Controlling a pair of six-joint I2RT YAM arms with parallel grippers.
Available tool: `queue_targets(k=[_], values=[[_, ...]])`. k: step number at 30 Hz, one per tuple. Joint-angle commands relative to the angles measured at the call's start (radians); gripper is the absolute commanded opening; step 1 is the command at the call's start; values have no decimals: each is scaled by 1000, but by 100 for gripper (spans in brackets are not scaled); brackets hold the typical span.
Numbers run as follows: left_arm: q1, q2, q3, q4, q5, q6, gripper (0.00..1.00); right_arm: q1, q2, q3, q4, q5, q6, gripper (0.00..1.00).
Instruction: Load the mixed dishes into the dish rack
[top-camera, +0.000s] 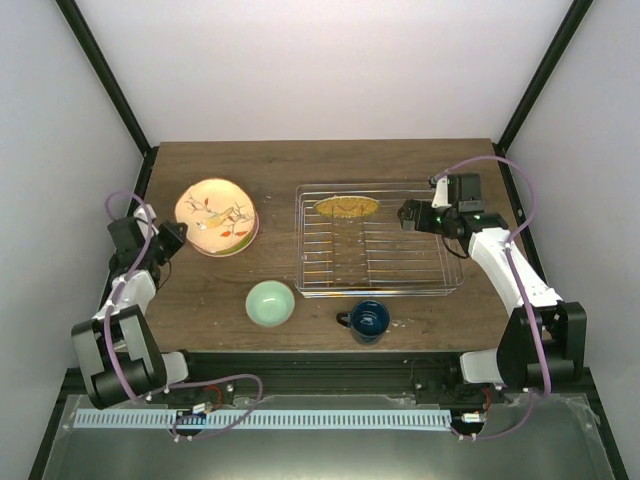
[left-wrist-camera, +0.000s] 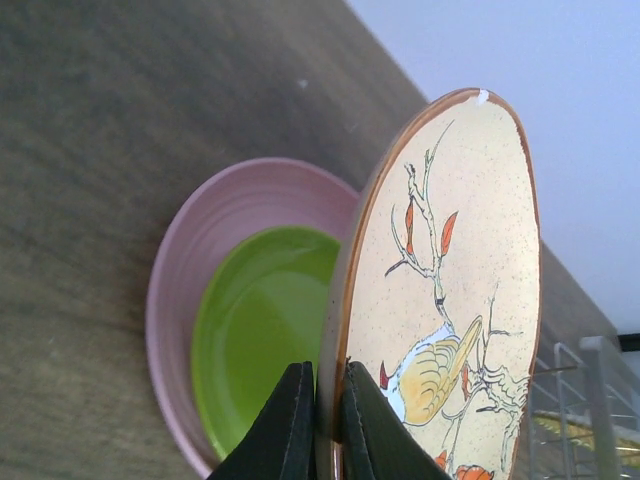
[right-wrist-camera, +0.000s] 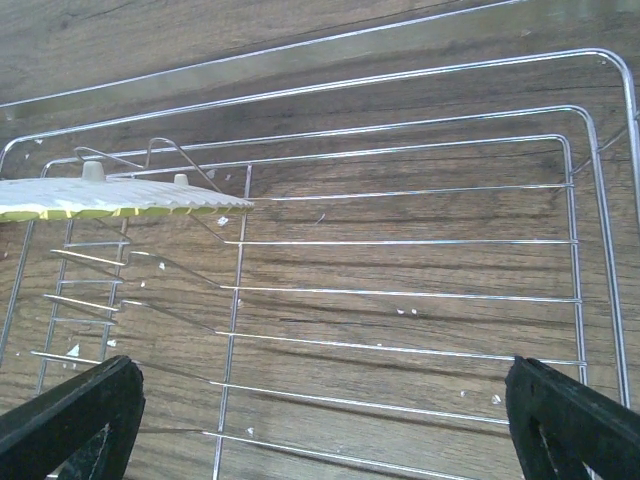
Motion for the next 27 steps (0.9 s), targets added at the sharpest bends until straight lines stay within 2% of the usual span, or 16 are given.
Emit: queue_targets(k=[1, 4, 9, 17, 27], values=[[-2, -53, -1, 200, 130, -39, 0, 1, -11, 21, 16, -39, -18, 100], [-4, -80, -6, 241, 174, -73, 0, 6, -19, 19, 24, -60, -22, 100], [-30, -165, 34, 195, 204, -35, 0, 16, -22, 18, 32, -75, -24, 100], [-225, -305, 124, 102, 123, 138, 0, 20, -13, 46, 13, -10, -4, 100], [-489, -341, 181, 71, -12, 413, 0, 17, 58, 123, 47, 17, 77, 100]])
